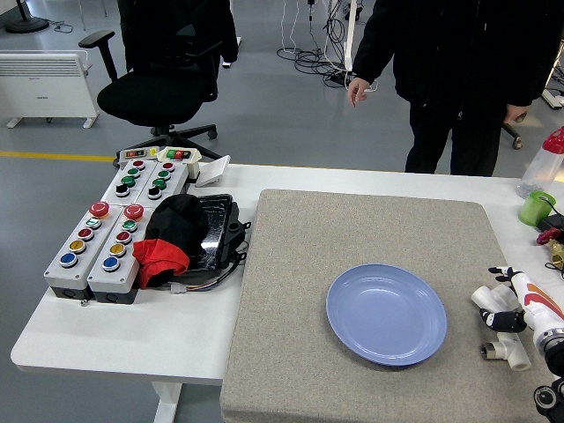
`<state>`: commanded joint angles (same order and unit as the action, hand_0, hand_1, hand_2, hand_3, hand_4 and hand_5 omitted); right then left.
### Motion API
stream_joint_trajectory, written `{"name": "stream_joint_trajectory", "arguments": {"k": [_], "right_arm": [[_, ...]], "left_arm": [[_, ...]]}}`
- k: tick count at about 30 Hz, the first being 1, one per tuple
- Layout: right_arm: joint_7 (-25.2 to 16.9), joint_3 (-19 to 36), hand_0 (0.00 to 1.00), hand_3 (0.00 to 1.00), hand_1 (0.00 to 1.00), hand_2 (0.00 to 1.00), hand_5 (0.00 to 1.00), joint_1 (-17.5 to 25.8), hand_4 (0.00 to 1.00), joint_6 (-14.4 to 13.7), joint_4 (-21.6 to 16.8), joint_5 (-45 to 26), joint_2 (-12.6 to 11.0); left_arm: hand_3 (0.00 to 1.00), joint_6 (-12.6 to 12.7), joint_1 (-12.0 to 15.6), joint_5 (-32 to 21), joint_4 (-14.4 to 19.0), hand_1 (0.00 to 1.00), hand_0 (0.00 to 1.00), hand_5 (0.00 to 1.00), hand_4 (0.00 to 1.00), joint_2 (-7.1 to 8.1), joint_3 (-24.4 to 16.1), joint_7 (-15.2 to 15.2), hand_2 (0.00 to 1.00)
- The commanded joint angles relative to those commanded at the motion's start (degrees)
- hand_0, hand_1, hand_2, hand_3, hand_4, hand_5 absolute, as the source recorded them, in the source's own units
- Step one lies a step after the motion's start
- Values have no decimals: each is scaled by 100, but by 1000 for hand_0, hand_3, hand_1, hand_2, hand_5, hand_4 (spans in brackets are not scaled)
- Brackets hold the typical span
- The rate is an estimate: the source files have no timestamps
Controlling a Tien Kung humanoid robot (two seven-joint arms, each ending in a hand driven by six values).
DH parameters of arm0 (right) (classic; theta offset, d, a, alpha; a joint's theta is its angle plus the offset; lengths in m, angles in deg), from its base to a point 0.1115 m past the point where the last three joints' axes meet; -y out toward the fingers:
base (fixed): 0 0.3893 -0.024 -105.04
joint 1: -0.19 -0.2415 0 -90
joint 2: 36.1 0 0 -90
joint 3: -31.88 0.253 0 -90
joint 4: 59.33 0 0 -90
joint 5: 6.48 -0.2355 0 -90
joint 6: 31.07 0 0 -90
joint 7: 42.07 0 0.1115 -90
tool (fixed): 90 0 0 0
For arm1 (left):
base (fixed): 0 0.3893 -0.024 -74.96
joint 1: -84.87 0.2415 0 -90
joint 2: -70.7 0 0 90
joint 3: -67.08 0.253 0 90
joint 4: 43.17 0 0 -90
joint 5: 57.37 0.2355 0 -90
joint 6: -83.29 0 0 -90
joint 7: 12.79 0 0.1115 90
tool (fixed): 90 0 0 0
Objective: Pick pipe place plate twice
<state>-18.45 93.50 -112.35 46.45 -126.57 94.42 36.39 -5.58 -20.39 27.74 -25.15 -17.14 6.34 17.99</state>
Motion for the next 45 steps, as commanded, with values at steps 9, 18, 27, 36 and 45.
{"name": "stream_joint_trajectory", "arguments": {"k": [9,18,27,36,45], "right_arm": [[-448,-1,372,591,454,526,2,28,531,-425,-113,-26,-38],[-1128,-410,366,577,454,525,2,-40,496,-804,-1106,-302,-138],[-1364,-1630,674,662,685,694,2,-583,523,-125,-1249,-690,98],[-1018,-2051,934,914,909,998,138,-942,683,800,-936,-348,248],[-1130,-1797,998,998,995,998,212,-852,883,947,-1132,-398,174]], "left_arm": [[550,16,-23,-46,-6,627,653,998,390,-1,26,-15,630],[550,23,-29,-30,-17,628,653,998,391,3,14,-33,630],[551,37,-32,-75,-10,628,653,998,391,8,33,-22,631],[552,53,-42,-121,-1,628,653,998,393,16,54,-10,631],[554,29,-27,-99,13,628,653,998,393,14,42,23,632]]}}
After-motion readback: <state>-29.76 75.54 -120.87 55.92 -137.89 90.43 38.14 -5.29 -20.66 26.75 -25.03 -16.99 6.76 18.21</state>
